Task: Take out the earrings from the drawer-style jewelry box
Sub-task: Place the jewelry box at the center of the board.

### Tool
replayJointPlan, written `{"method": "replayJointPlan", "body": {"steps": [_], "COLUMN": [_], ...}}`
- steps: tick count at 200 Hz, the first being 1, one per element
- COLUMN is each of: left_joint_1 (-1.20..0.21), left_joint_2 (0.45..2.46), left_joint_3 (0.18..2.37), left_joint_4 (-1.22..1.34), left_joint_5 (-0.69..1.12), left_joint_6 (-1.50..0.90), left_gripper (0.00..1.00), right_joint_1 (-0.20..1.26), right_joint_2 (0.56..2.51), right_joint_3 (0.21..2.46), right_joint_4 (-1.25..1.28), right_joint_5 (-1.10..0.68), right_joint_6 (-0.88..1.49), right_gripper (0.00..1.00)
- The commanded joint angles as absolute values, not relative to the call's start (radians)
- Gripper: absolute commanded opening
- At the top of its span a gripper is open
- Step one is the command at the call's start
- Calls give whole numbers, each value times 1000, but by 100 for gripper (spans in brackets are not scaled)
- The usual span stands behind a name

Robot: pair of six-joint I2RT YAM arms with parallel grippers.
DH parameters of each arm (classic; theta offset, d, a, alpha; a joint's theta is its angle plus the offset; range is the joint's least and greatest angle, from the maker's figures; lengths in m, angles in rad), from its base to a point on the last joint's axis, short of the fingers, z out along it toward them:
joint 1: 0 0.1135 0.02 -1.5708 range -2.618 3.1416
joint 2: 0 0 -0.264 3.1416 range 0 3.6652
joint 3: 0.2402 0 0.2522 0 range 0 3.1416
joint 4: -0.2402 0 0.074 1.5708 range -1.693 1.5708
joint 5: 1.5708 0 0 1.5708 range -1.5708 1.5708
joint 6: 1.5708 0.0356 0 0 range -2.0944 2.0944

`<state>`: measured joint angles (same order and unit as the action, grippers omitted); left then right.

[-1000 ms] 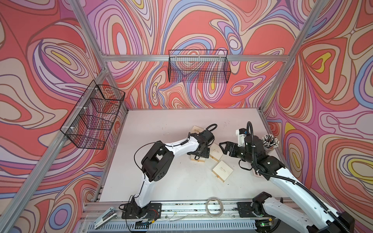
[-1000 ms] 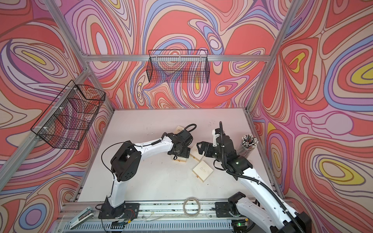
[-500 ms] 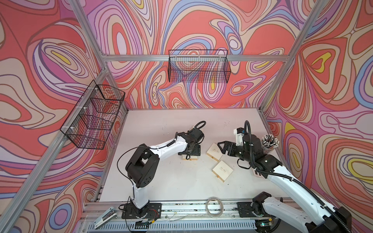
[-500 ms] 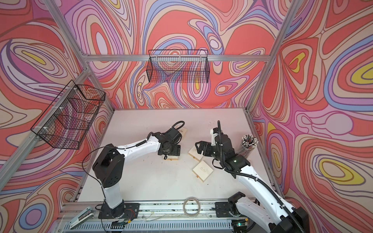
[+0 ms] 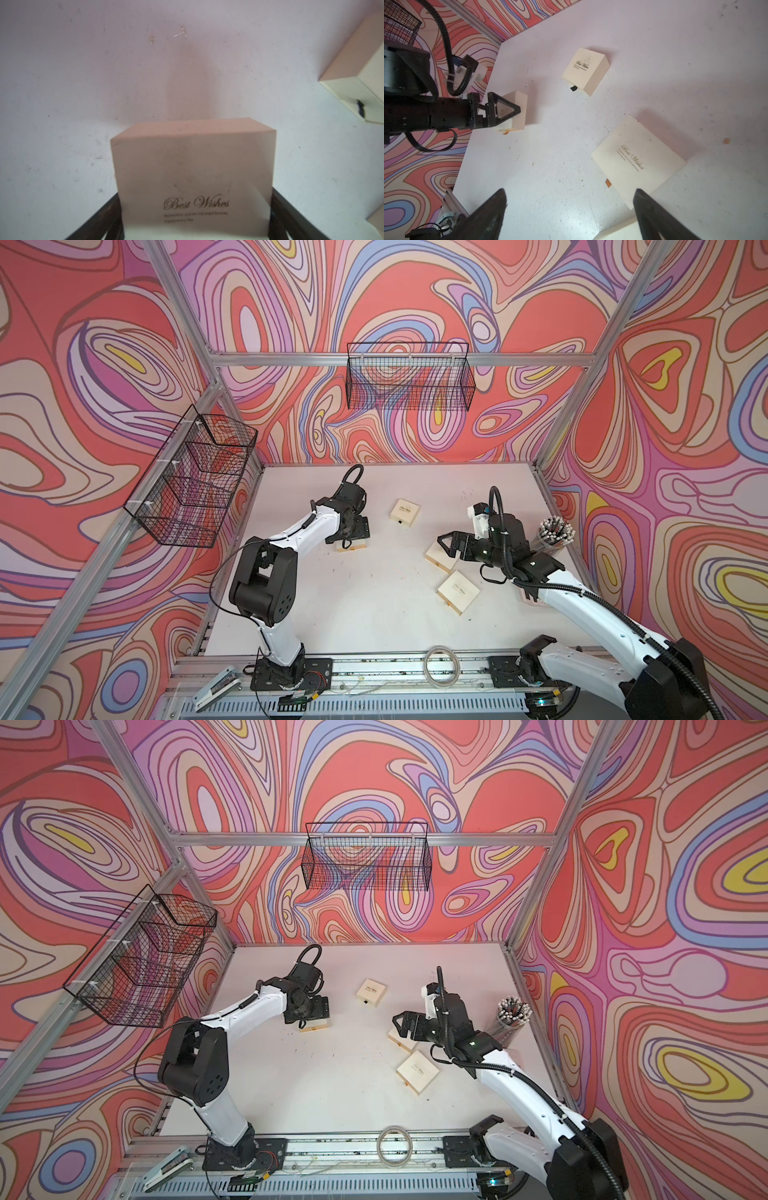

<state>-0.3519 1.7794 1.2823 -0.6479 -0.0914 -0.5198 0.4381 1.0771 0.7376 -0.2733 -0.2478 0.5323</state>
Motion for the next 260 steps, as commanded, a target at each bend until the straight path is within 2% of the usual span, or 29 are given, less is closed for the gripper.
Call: {"method": "replayJointPlan", "body": {"steps": [1, 56, 181, 232, 260], "left_joint_1": [-315, -257, -249, -249, -249], "left_joint_2": [1834, 1931, 2045, 2026, 2000], "left_joint_3": [1329, 1408, 1481, 1465, 1452], "left_joint_4": [-656, -658, -679, -675, -667], "left_joint_5": [-81, -97, -94, -113, -116], "left_joint_6": [-454, -384, -304, -318, -323], "left_gripper": [76, 76, 78, 88, 99], "right_joint_1": [441, 441, 441, 441, 441], "right_joint_2": [1080, 1097, 1138, 1156, 1158], "right_joint_3": [715, 687, 676, 691, 699], "right_joint_4": [-231, -198, -132, -132, -130], "right_joint_5": [-274, -299, -353, -352, -353], "right_joint_6": [516, 524, 517, 508, 509], "right_gripper": [98, 98, 99, 98, 98]}}
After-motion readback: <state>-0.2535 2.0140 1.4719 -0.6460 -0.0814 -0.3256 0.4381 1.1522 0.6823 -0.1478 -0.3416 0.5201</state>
